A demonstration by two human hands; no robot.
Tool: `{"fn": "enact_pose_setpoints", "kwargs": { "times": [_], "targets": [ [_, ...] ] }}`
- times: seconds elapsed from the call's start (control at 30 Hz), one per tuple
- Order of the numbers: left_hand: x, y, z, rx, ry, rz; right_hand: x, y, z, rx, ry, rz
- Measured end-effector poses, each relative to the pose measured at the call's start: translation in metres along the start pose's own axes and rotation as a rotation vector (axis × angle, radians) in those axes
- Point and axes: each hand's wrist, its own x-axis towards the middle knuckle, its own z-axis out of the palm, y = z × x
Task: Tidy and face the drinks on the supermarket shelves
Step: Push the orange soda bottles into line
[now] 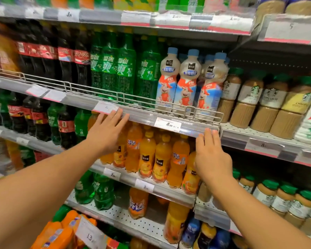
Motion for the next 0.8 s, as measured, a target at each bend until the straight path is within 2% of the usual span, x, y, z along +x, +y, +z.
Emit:
{"fn": "enact_pose_setpoints", "kwargs": {
  "times": [0.13, 0.2, 0.27, 0.33, 0.4, 0.47, 0.57, 0.63, 0.7, 0.8],
  "targets": [
    [0.003, 0.002, 0.032, -0.103, 0.153, 0.017, -0.005, -0.021, -0.005, 0.031, 0.059, 0.168],
    [0.007, -0.006, 0.041, -0.114, 0.218, 0.076, -0.003, -0.037, -0.01, -0.04, 0.072, 0.234],
    [0.011, -0.018, 0.048, -0.127, 0.271, 0.174, 0.005, -0.054, -0.015, -0.111, 0.087, 0.19],
    [0.015, -0.027, 0.055, -0.151, 0.291, 0.247, 0.016, -0.074, -0.017, -0.074, 0.083, 0.111],
    [0.012, -0.029, 0.06, -0.181, 0.283, 0.278, 0.024, -0.093, -0.016, -0.038, 0.039, 0.117],
    [-0.001, -0.027, 0.07, -0.239, 0.242, 0.309, 0.027, -0.105, -0.011, -0.106, 0.011, 0.161],
    [-0.031, -0.029, 0.1, -0.262, 0.058, 0.417, 0.028, -0.113, -0.006, -0.168, 0.024, 0.219],
    [-0.036, -0.036, 0.114, -0.277, -0.022, 0.374, 0.028, -0.118, -0.003, -0.173, 0.045, 0.252],
    [-0.022, -0.041, 0.112, -0.297, -0.006, 0.32, 0.029, -0.125, 0.0, -0.135, 0.065, 0.297],
    [0.015, -0.047, 0.097, -0.308, 0.121, 0.268, 0.029, -0.126, 0.003, -0.115, 0.086, 0.312]
  ]
}}
